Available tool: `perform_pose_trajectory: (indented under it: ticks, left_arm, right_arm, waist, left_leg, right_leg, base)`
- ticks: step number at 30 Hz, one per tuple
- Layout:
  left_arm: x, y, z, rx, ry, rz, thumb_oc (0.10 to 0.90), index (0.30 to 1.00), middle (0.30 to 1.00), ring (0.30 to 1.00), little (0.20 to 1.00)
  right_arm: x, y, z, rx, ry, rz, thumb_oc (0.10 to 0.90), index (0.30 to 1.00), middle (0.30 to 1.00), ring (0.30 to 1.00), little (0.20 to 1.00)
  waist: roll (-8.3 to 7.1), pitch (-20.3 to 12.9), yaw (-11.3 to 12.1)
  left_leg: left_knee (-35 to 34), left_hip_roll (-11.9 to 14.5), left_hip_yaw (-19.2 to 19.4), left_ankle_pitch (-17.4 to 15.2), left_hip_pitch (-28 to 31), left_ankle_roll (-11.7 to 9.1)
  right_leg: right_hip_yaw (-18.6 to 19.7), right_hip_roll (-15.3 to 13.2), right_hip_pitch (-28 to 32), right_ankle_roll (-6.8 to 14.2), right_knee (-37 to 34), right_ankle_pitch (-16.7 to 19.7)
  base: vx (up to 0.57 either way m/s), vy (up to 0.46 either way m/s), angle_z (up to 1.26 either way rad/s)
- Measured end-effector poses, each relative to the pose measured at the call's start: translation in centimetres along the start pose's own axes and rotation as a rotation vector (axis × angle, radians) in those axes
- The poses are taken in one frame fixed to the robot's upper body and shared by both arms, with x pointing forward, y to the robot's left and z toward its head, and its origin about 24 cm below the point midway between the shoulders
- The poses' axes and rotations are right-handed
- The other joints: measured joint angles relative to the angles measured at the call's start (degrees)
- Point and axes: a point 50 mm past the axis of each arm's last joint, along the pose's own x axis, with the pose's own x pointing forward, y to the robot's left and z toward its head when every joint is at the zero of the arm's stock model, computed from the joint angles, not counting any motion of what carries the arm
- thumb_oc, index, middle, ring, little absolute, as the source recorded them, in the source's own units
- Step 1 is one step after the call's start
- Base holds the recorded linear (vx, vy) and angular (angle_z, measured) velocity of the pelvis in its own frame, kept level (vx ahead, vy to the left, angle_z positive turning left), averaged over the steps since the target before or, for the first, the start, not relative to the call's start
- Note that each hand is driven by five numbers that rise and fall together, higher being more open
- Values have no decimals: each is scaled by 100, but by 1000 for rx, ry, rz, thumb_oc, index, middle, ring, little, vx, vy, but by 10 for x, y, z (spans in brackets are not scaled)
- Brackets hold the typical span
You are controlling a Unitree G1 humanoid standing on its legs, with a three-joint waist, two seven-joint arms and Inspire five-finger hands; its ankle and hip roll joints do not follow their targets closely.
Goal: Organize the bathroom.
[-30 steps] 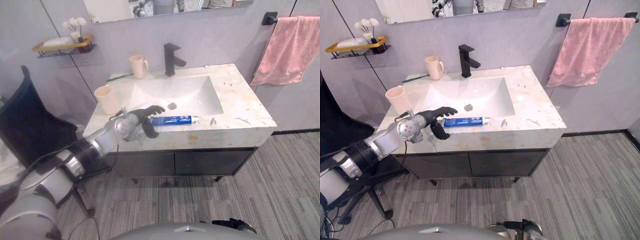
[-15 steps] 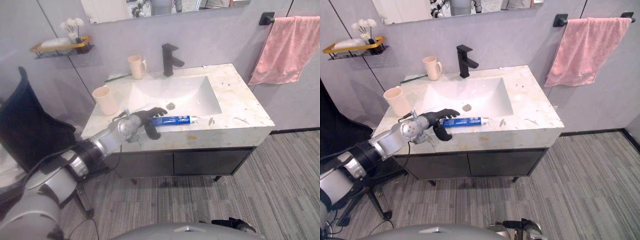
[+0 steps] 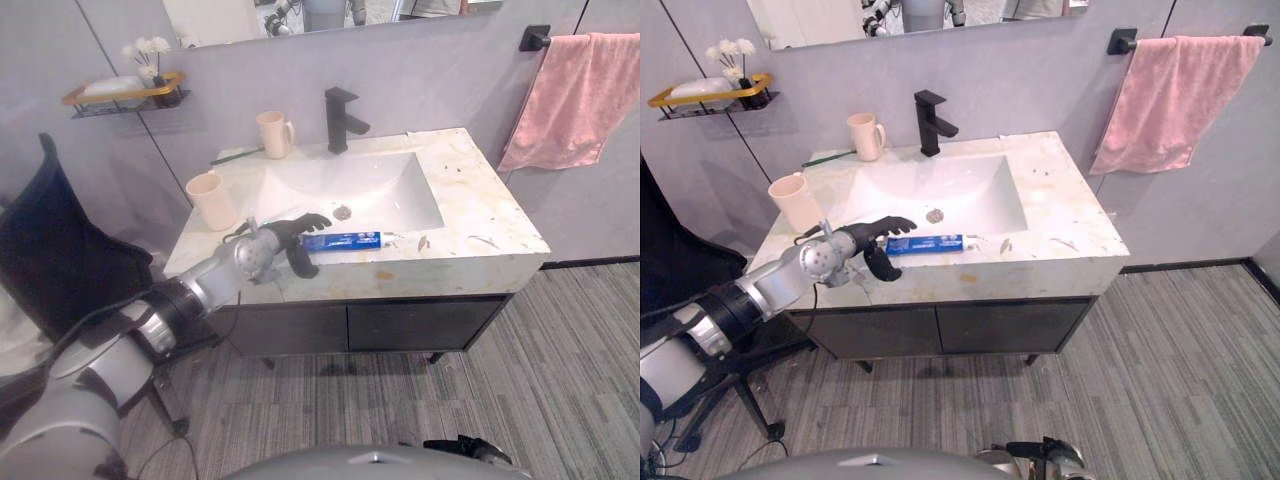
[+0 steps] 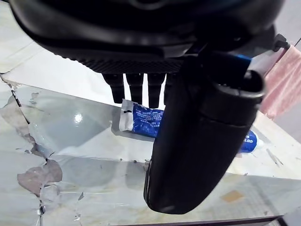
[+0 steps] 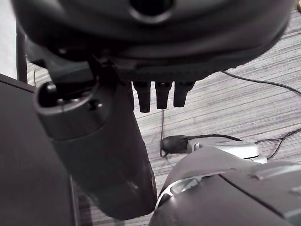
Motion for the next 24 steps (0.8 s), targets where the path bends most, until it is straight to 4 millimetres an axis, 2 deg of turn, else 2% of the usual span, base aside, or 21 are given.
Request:
perform_pose_trajectory:
  ticks: [7,16,24]
  left_arm:
    - [0,-3,3,-22,-24,-60,800,900,900,900,900]
    - [1,1,5,58,-5,-107,800,900,900,900,900]
    - [3,0,3,55,6,-115,800,900,900,900,900]
  right_arm:
    - [0,-2,0,-4,4,-1,800,900,900,900,900]
    - [0,-2,3,-17,12,0,800,900,900,900,900]
    - [0,-2,2,-14,22,-4,800,900,900,900,900]
  waist:
    - [3,-2,68]
    - [11,-14,57]
    - [20,-46,55]
  left_leg:
    - [0,0,0,0,10,0]
    - [-1,1,-2,1,21,-2]
    - [-2,4,-20,4,32,-5]
  right_leg:
    - [1,1,9,-1,0,0]
    - [-2,3,24,-2,0,2]
    - [-18,2,41,-4,0,2]
  base:
    - [-27,7,0]
    - [-3,-2,0]
    - [0,0,0]
